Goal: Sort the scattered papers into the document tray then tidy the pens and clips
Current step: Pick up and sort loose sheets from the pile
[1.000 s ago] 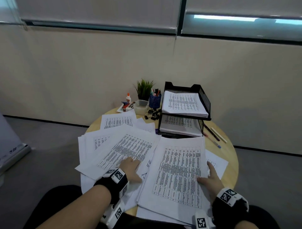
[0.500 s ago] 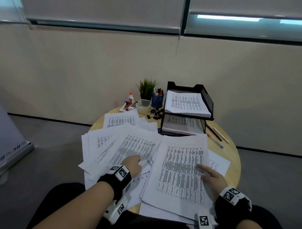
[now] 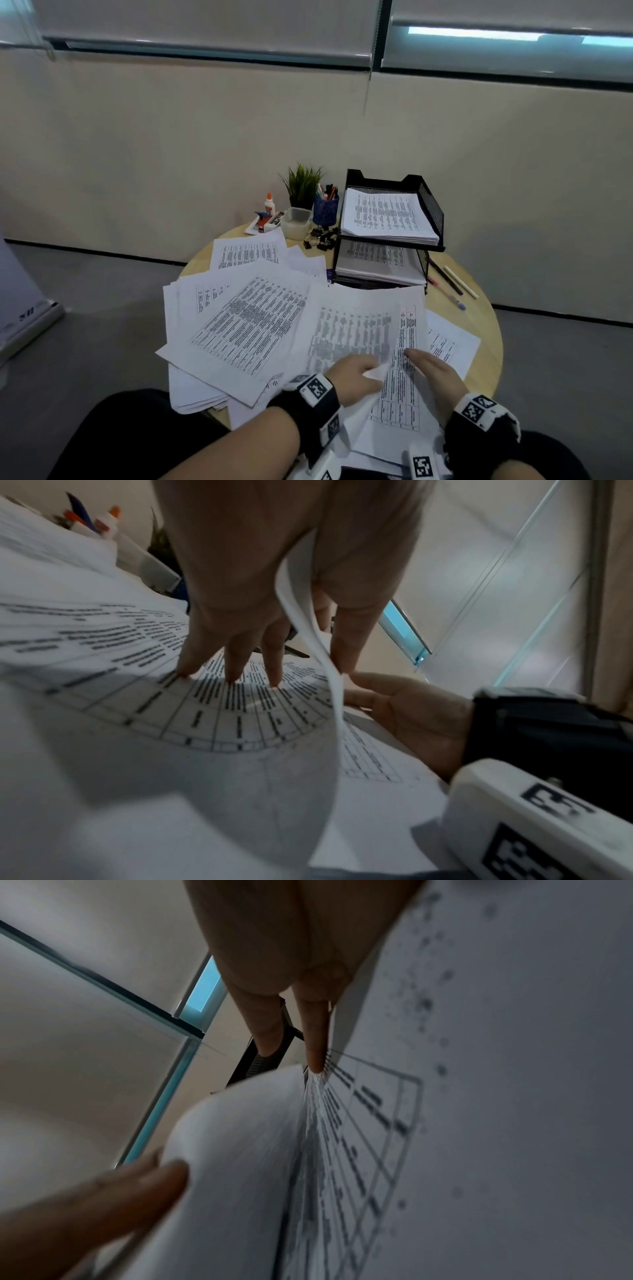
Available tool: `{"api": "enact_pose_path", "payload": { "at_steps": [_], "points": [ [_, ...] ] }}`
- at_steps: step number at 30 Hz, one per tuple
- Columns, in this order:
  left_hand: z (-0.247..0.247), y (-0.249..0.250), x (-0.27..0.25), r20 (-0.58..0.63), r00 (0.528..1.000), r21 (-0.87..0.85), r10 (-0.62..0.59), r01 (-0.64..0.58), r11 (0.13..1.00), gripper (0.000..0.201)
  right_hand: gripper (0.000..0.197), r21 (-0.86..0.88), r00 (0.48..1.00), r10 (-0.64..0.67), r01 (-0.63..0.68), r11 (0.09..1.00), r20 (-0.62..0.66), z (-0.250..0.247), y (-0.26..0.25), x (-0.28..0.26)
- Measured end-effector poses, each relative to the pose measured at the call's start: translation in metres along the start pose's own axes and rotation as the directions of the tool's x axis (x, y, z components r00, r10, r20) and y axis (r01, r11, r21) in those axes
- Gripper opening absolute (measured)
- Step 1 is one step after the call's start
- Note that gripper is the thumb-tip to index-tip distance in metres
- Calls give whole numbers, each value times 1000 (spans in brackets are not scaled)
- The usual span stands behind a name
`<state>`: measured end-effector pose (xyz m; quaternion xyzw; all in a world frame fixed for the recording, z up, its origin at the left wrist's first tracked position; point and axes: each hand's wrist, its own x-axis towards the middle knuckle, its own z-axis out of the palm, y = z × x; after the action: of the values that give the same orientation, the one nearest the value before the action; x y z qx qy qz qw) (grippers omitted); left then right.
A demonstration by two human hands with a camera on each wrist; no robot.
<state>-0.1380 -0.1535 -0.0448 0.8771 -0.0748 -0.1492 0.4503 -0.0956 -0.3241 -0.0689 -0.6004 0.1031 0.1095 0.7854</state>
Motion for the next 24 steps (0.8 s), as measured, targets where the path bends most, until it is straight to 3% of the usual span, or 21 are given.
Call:
{"api": "enact_pose_path", "payload": {
  "at_steps": [3,5,7,9,10,12,14,15,18,20,24],
  "points": [
    [12,11,2,49,998,-36,30,-28,999,21,22,22,999,17,-17,1000,28,3,-1,-4],
    [12,17,2,96,995,-96,-5,14,995,33,31,0,998,51,-51,999,35,1,4,0],
    [6,14,2,123,991,-107,-49,63,992,49,28,-25,998,59,-59,998,20,-3,9,8],
    [-6,11,1,103,989,-113,-101,113,987,38,37,-94,998,61,-63,994,-26,-4,8,10],
    [-13,7,1,52,992,-119,-118,123,985,29,49,-139,995,97,-100,985,-32,-6,8,11],
    [-31,-8,2,-174,971,-65,-165,156,986,18,65,-163,981,192,-191,968,-12,-18,17,22],
    [-55,-32,3,-415,878,19,-241,273,962,29,87,-221,976,216,-208,953,12,-21,18,26],
    [-66,-45,2,-472,832,65,-292,363,929,40,87,-251,984,180,-173,952,1,-15,15,21],
    [-91,-76,-6,-408,756,251,-513,632,733,76,44,-330,997,67,-79,941,-48,-9,12,12],
    [-95,-86,-12,-367,727,298,-580,683,667,83,57,-389,997,27,-53,920,-73,-12,15,15],
    [-95,-92,-17,-330,783,457,-527,621,637,67,79,-334,1000,-28,30,942,9,-10,10,16]
  ]
}}
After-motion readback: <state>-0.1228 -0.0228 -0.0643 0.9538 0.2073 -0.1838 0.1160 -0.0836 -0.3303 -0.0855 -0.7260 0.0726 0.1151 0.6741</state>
